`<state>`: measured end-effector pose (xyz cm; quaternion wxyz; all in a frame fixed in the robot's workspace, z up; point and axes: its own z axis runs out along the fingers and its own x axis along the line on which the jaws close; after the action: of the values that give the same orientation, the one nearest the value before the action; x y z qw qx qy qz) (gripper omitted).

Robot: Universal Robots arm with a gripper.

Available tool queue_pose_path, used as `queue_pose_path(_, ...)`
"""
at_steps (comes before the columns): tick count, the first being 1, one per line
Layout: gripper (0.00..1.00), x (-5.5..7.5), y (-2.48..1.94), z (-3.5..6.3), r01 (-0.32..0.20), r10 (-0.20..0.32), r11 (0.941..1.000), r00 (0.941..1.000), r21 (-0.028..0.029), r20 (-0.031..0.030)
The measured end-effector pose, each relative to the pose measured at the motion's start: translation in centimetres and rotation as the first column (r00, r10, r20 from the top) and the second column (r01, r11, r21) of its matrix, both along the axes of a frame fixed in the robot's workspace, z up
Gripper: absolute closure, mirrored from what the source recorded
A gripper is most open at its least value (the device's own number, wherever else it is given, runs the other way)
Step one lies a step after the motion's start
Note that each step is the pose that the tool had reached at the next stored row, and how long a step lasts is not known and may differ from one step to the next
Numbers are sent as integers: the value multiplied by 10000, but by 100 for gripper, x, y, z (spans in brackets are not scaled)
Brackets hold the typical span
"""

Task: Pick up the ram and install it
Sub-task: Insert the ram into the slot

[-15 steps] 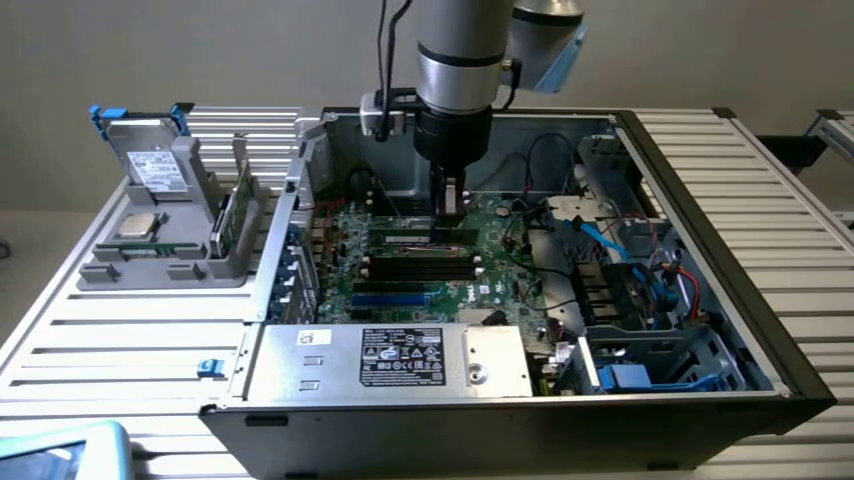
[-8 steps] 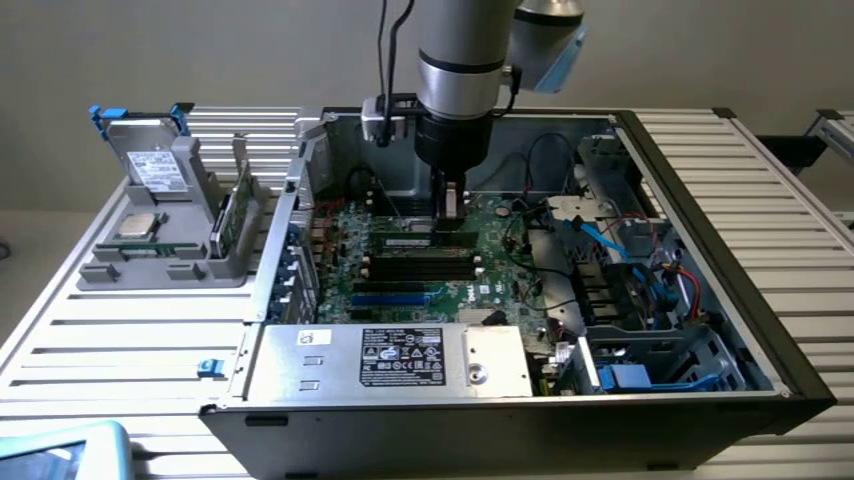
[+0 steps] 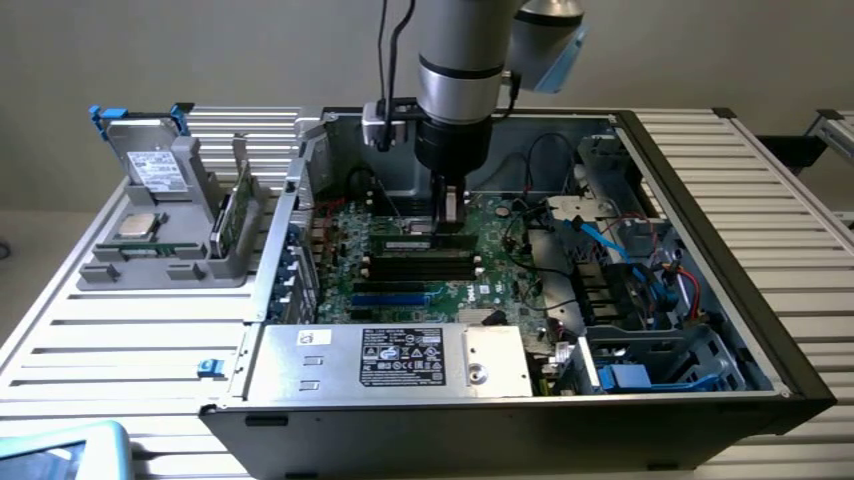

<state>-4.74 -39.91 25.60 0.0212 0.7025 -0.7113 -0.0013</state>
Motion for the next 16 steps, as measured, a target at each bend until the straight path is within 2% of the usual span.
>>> queue_pose_path(8, 86, 17, -4, -67, 2, -2, 10000, 10000, -11, -2)
queue_pose_path(16, 86, 17, -32, -99, 0, 0, 10000, 10000, -28, -8)
